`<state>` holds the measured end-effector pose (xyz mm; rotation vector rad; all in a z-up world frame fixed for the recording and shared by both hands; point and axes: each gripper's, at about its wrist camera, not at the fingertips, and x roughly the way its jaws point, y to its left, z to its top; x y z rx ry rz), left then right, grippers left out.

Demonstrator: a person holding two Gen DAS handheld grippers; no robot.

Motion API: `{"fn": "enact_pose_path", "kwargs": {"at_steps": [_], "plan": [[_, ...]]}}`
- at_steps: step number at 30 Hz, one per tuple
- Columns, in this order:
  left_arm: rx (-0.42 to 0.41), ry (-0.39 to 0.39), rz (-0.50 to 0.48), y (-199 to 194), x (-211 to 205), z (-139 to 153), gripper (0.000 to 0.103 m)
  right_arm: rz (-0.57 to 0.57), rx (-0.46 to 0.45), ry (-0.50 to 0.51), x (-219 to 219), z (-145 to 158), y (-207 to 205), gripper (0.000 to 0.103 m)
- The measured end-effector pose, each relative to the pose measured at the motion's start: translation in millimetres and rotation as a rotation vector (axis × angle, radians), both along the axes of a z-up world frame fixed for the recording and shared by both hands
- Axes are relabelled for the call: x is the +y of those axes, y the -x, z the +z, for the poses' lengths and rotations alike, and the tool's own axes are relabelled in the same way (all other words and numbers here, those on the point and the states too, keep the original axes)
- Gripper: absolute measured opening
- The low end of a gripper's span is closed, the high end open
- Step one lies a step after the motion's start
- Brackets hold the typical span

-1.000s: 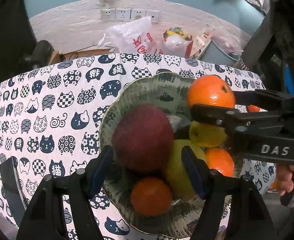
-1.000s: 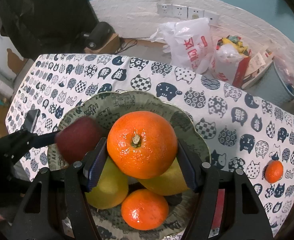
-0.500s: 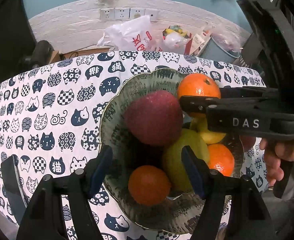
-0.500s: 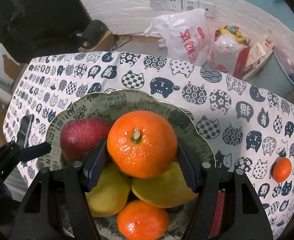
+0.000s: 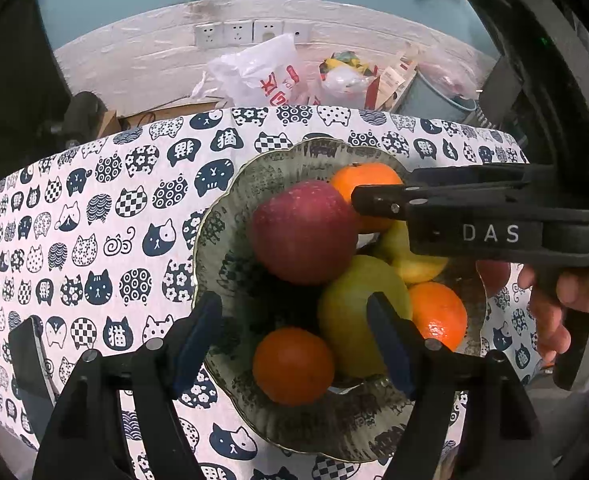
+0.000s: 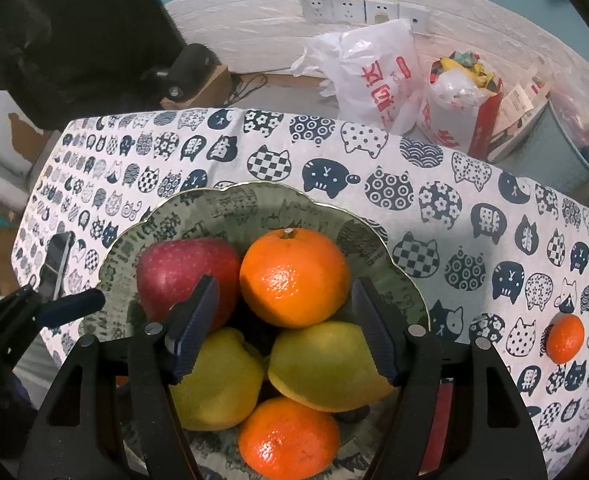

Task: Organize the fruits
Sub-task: 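Withdraw both tools from the bowl toward the red apple and tangerine on the cloth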

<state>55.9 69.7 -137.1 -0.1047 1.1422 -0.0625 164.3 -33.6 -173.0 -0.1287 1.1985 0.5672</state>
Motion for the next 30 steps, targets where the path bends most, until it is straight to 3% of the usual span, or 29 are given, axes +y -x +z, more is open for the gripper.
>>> {"fn": "enact_pose_path", "kwargs": {"at_steps": [14, 30], "plan": [[-0.044, 0.016, -0.034, 4, -23, 23, 0.081, -0.025, -0.082, 0.045, -30, 34, 16, 0.072], [-0.044, 0.034, -0.150, -4, -93, 35, 0.081, -0.146, -0.156, 0.107, -130, 64, 40, 0.078]]}}
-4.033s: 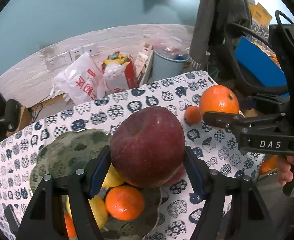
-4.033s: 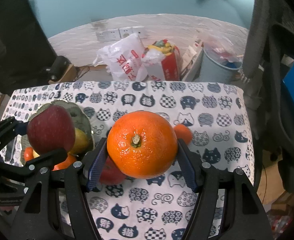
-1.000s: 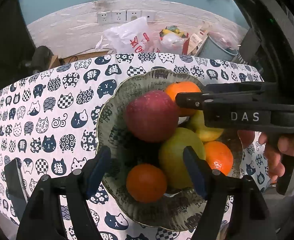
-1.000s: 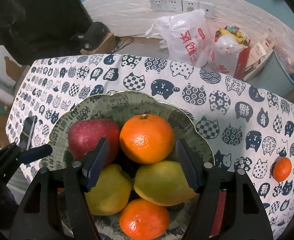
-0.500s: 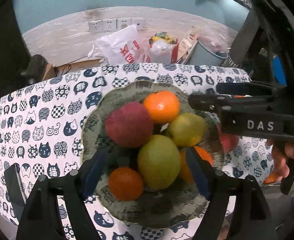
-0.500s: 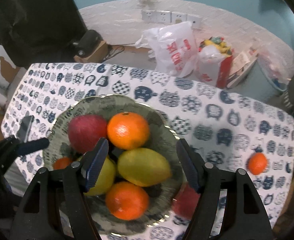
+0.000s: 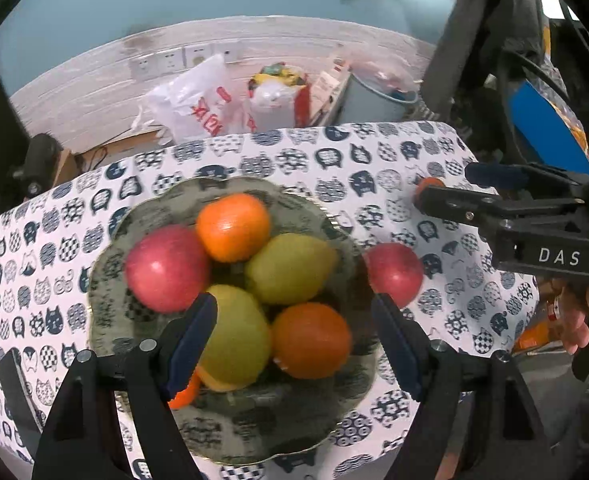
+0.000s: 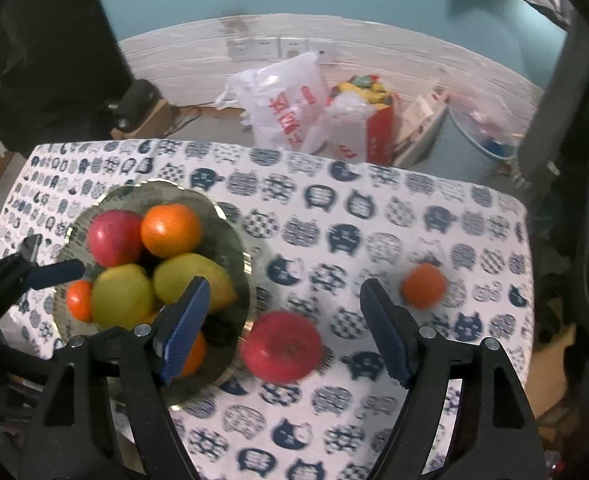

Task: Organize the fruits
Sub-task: 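Withdraw both tools from the bowl toward the red apple and tangerine on the cloth, then close the left tool on the red apple while the right tool reaches the tangerine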

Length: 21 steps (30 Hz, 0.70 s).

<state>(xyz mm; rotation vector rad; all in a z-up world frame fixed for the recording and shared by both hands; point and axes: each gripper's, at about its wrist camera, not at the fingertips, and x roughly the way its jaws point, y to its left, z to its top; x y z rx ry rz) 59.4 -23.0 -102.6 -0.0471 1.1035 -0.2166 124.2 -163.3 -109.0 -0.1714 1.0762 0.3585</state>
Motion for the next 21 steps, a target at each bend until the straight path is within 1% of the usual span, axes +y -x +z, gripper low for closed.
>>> {"fn": "enact_pose_path", "kwargs": {"at_steps": [7, 13, 21], "plan": [[0.000, -0.021, -0.076, -3, -39, -1, 0.081, -0.052, -0.005, 0.014, -39, 1, 11, 0.078], [0.008, -0.038, -0.154, -8, -70, -9, 0.086, -0.093, -0.002, 0.014, -70, 0, 16, 0.080], [0.025, -0.058, -0.235, -16, -102, -23, 0.086, -0.157, 0.036, 0.013, -108, -15, 16, 0.081]]}}
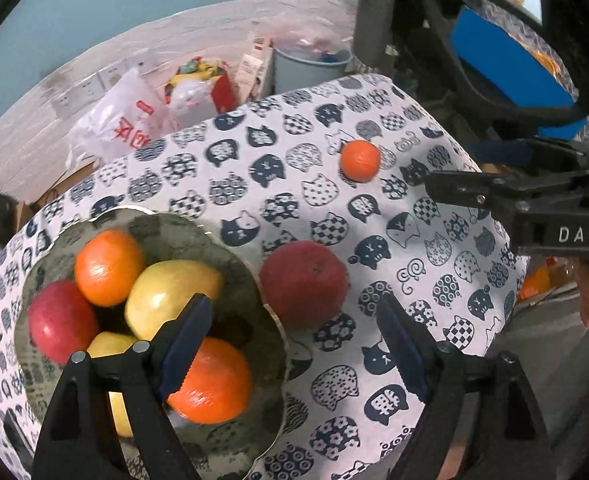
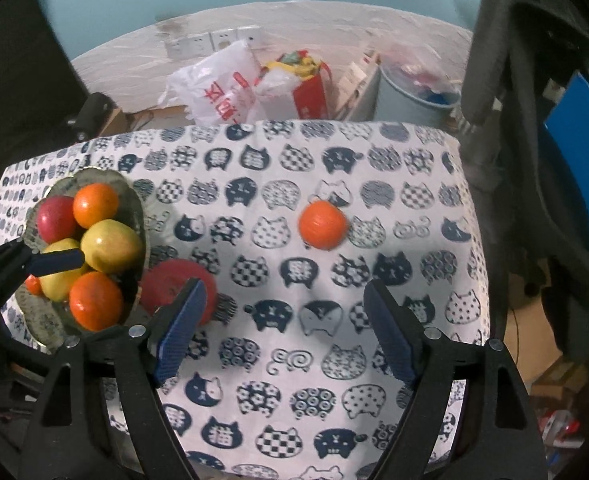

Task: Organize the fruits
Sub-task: 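Close the left tool on the red apple while the right tool reaches the tangerine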

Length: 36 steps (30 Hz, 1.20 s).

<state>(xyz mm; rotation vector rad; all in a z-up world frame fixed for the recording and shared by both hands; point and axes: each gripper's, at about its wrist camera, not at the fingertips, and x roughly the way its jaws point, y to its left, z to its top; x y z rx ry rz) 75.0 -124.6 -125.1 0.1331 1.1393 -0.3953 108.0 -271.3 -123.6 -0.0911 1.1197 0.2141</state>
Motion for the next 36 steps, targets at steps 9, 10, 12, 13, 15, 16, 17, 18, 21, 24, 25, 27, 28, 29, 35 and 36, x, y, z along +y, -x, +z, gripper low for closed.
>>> {"fn": "enact_pose_path", "kwargs": {"at_steps": [9, 10, 12, 13, 15, 16, 17, 18, 21, 24, 25, 27, 28, 29, 35, 36], "plan": [[0.032, -0.030, -0.070, -12, -26, -22, 0.086, -0.054, 0.039, -0.017, -24, -13, -7, 0.081], [0.035, -0.031, -0.073, -12, -28, -23, 0.086, -0.057, 0.043, -0.019, -26, -14, -8, 0.081], [0.041, -0.036, -0.082, -15, -32, -27, 0.086, -0.060, 0.047, -0.023, -28, -17, -10, 0.082], [0.047, -0.039, -0.084, -17, -34, -30, 0.086, -0.061, 0.049, -0.023, -29, -17, -12, 0.082], [0.056, -0.040, -0.090, -20, -38, -34, 0.086, -0.063, 0.054, -0.025, -30, -19, -13, 0.082], [0.060, -0.045, -0.094, -22, -39, -36, 0.086, -0.063, 0.056, -0.026, -30, -21, -14, 0.082], [0.063, -0.049, -0.099, -23, -41, -38, 0.087, -0.064, 0.058, -0.025, -31, -22, -15, 0.082], [0.065, -0.058, -0.103, -24, -43, -40, 0.088, -0.067, 0.061, -0.025, -32, -23, -16, 0.082], [0.057, -0.097, -0.124, -27, -49, -46, 0.089, -0.074, 0.069, -0.030, -36, -27, -18, 0.082], [0.053, -0.116, -0.133, -30, -51, -51, 0.090, -0.083, 0.076, -0.032, -40, -30, -21, 0.082], [0.055, -0.117, -0.132, -32, -52, -52, 0.090, -0.086, 0.078, -0.032, -40, -31, -22, 0.082], [0.056, -0.113, -0.133, -34, -52, -53, 0.090, -0.087, 0.081, -0.033, -41, -32, -23, 0.082], [0.056, -0.111, -0.136, -35, -52, -53, 0.090, -0.088, 0.082, -0.034, -41, -33, -24, 0.082], [0.056, -0.109, -0.139, -36, -53, -53, 0.090, -0.089, 0.083, -0.034, -41, -33, -25, 0.082], [0.049, -0.114, -0.165, -38, -58, -54, 0.090, -0.084, 0.087, -0.035, -40, -36, -27, 0.082], [0.049, -0.119, -0.168, -39, -59, -54, 0.090, -0.085, 0.088, -0.033, -40, -36, -28, 0.082]]}}
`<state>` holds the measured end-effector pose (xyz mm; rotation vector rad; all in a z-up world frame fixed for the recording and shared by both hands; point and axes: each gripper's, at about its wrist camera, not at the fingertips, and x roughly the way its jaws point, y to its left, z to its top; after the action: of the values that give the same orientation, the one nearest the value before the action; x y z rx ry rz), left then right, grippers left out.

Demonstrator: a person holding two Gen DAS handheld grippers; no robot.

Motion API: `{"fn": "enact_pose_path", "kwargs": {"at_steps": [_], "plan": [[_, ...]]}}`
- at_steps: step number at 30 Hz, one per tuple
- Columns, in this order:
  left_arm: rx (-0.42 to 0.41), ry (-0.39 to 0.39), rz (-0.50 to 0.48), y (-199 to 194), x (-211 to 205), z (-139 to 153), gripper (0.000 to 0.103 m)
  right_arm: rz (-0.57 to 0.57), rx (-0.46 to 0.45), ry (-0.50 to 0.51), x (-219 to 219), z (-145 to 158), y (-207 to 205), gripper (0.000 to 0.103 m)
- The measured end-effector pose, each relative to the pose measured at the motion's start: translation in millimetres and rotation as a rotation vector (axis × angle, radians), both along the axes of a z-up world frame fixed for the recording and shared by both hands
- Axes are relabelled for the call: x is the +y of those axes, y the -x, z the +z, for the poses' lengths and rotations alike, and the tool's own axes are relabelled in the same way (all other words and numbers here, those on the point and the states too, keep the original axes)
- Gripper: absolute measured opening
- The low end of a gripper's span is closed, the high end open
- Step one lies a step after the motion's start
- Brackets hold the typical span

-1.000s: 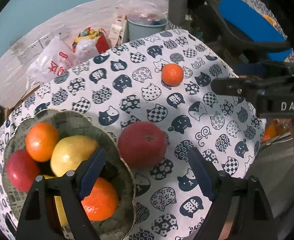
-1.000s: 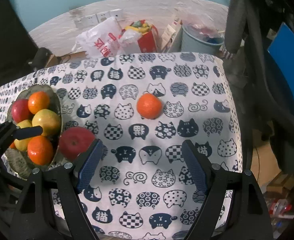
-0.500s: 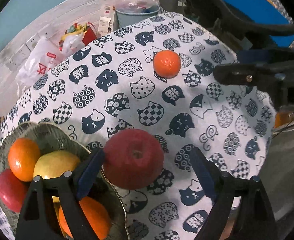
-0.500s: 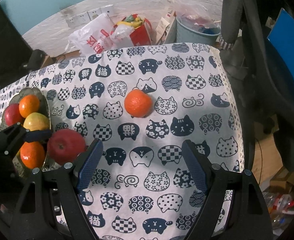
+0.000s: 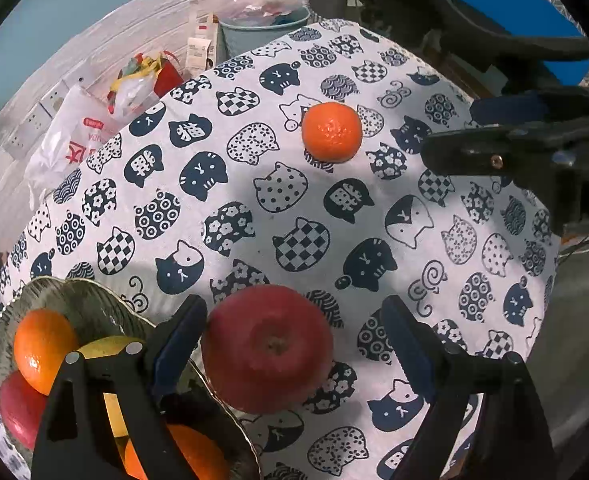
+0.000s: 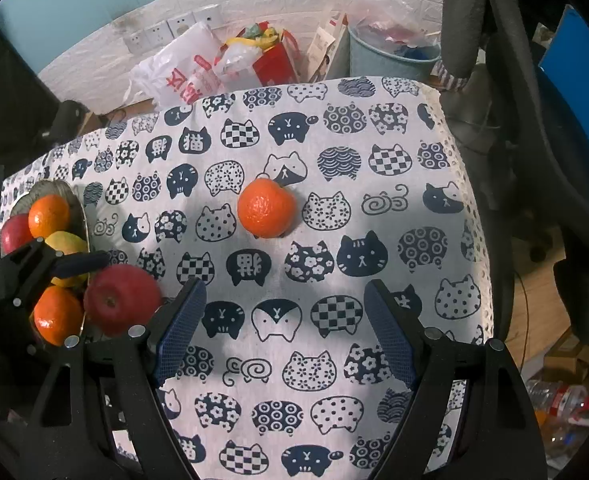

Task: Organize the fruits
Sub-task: 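Close the left tool on the red apple while the right tool reaches the tangerine, then lift the red apple with the left tool while the right tool grasps and lifts the tangerine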

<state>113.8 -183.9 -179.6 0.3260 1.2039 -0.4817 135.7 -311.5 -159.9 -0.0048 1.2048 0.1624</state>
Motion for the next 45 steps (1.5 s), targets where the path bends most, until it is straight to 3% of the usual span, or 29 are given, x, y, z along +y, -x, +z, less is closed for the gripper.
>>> {"fn": "enact_pose_path", "kwargs": {"at_steps": [7, 14, 28, 33, 35, 45], "plan": [[-0.002, -0.045, -0.029, 1, -5, -7, 0.092, -0.004, 0.010, -0.001, 1, -11, -12, 0.082], [0.027, 0.028, 0.023, -7, 6, -2, 0.092, 0.021, 0.016, 0.017, 9, -37, -36, 0.082], [0.025, 0.077, 0.051, -22, 26, 2, 0.092, 0.072, 0.041, 0.062, 32, -66, -68, 0.081], [0.042, 0.101, 0.057, -24, 30, 3, 0.092, 0.081, 0.041, 0.070, 36, -73, -74, 0.063], [0.056, 0.120, 0.060, -24, 31, 4, 0.092, 0.093, 0.031, 0.079, 38, -72, -74, 0.050], [0.075, 0.156, 0.017, -14, 25, 12, 0.092, 0.071, 0.013, 0.024, 32, -58, -61, 0.049]]}}
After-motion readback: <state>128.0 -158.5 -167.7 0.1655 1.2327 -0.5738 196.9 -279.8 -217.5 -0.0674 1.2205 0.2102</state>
